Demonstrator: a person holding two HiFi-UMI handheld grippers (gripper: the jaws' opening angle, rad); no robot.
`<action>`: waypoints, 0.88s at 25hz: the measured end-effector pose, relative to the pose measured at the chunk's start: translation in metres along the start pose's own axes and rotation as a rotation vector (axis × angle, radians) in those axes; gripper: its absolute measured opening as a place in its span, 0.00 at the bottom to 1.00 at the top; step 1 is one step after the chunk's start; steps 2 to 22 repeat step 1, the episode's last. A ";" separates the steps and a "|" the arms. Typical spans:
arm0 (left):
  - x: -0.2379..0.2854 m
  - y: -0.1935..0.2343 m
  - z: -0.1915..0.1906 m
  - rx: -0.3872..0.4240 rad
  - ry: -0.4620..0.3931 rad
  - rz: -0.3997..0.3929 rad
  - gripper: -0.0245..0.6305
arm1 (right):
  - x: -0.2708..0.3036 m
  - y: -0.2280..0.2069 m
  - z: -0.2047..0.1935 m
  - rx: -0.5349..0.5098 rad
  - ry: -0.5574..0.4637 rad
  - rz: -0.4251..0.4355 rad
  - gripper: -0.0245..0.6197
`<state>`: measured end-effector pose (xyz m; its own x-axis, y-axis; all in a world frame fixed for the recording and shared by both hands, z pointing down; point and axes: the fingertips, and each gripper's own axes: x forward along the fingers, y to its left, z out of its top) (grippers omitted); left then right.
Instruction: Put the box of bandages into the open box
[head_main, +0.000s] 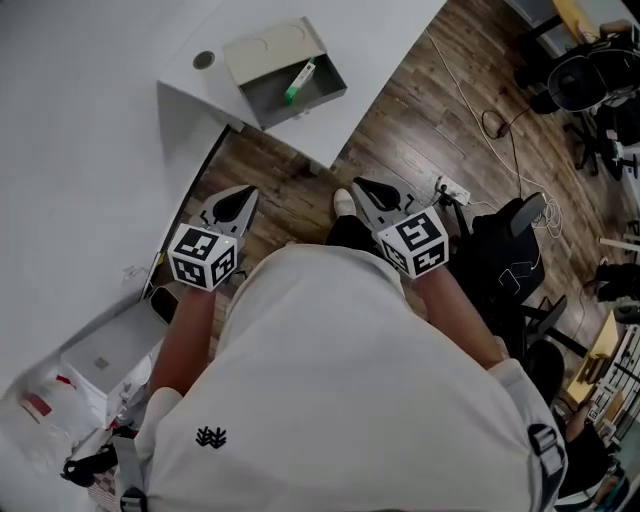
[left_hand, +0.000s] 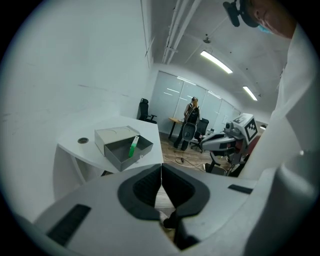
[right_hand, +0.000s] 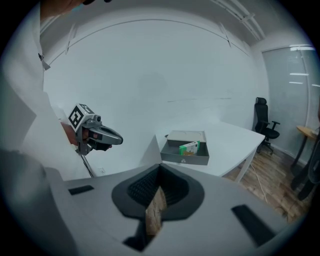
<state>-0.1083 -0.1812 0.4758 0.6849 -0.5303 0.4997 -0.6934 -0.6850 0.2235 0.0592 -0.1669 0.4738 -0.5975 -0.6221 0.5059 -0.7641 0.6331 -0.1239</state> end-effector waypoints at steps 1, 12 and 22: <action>0.009 0.000 0.004 0.001 0.004 0.000 0.05 | 0.000 -0.008 0.000 0.001 0.006 0.000 0.05; 0.009 0.000 0.004 0.001 0.004 0.000 0.05 | 0.000 -0.008 0.000 0.001 0.006 0.000 0.05; 0.009 0.000 0.004 0.001 0.004 0.000 0.05 | 0.000 -0.008 0.000 0.001 0.006 0.000 0.05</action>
